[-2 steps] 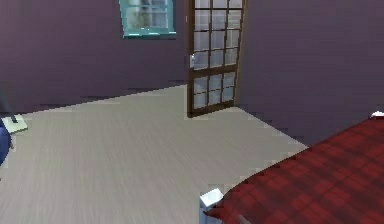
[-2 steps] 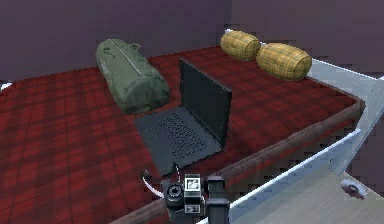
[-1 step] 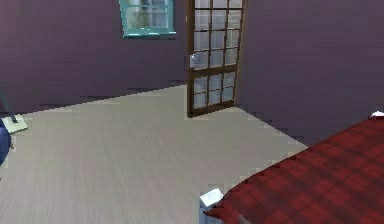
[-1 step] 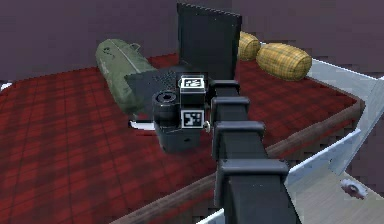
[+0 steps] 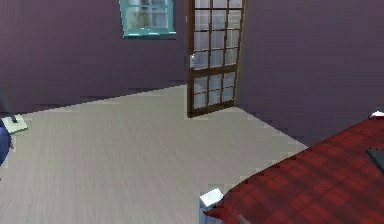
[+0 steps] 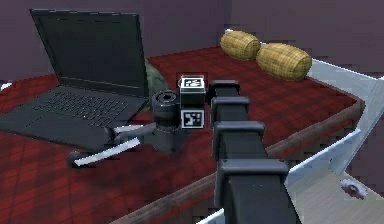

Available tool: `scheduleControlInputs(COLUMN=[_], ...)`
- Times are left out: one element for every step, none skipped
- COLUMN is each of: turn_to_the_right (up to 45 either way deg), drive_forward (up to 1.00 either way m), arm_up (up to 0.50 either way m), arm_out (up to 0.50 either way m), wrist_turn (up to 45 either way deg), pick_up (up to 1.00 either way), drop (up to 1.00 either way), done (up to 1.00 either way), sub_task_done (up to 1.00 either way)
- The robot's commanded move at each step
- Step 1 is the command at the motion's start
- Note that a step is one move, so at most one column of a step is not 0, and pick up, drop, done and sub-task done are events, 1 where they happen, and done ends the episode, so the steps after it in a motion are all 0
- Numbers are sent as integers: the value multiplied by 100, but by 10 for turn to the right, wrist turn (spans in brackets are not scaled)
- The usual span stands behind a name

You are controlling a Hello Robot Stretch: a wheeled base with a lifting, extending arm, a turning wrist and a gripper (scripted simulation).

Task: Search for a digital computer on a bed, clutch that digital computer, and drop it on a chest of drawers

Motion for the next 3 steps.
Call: scheduleControlInputs(turn_to_the_right=[0,0,0], drive_forward=[0,0,0], arm_up=[0,0,0], arm_out=[0,0,-14], wrist_turn=[-450,-180,0], pick_up=[0,0,0], drop=[0,0,0], done=[0,0,0], sub_task_done=[0,0,0])
